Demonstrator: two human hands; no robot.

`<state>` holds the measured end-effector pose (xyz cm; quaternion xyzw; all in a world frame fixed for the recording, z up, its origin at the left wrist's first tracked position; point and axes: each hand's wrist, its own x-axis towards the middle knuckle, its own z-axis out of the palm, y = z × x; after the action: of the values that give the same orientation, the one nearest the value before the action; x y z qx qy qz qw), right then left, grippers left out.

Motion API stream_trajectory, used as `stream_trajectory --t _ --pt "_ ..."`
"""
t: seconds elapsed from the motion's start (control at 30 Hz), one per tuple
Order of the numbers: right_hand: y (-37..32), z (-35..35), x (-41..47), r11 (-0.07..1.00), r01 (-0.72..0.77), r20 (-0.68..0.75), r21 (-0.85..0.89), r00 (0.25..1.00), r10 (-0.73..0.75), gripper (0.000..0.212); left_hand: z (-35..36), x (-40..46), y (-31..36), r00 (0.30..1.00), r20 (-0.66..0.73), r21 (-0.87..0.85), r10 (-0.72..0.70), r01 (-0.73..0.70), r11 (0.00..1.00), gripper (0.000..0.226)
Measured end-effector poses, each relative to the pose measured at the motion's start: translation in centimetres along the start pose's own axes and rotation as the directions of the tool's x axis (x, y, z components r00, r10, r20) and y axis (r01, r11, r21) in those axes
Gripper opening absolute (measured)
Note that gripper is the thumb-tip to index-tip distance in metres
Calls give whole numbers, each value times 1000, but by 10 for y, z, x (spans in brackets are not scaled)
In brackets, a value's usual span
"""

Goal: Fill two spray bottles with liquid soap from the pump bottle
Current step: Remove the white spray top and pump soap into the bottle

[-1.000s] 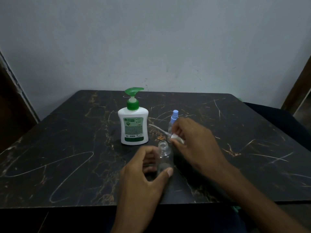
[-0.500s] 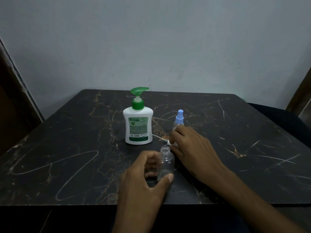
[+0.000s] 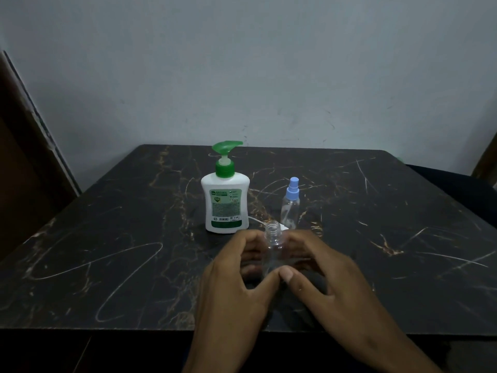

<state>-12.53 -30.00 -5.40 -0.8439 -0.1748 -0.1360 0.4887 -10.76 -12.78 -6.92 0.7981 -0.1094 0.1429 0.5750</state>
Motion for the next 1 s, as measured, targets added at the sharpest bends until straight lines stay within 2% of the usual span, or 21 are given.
stream_trajectory --t 0.1,0.27,0.37,0.5,0.6,0.73,0.83,0.93,1.0 --pt "-6 6 6 990 -18 -22 141 1000 21 30 -4 3 7 998 5 28 57 -57 998 45" --pt "-8 10 22 995 27 -131 100 991 -14 21 -23 11 20 994 49 93 93 -97 991 59" --pt "-11 4 40 997 68 -219 -41 973 -76 22 -52 28 42 977 -61 172 203 -190 967 46" --pt "-19 -15 85 973 120 -346 -195 920 -183 32 -83 88 80 895 -294 242 335 -269 932 22" --pt "-22 -25 118 956 123 -407 -265 885 -227 36 -83 147 89 911 -316 259 266 -186 948 19" --pt "-17 -21 140 944 103 -394 -315 890 -229 36 -57 191 92 975 -203 306 93 -27 952 27" --pt "-11 -11 141 945 92 -382 -314 899 -215 35 -41 199 90 985 -174 331 -12 70 941 30" --pt "-5 -5 138 953 89 -389 -290 898 -203 33 -34 203 86 977 -208 339 -36 106 935 29" --pt "-2 -4 137 966 97 -415 -240 890 -192 32 -30 198 83 977 -213 335 -3 76 939 29"
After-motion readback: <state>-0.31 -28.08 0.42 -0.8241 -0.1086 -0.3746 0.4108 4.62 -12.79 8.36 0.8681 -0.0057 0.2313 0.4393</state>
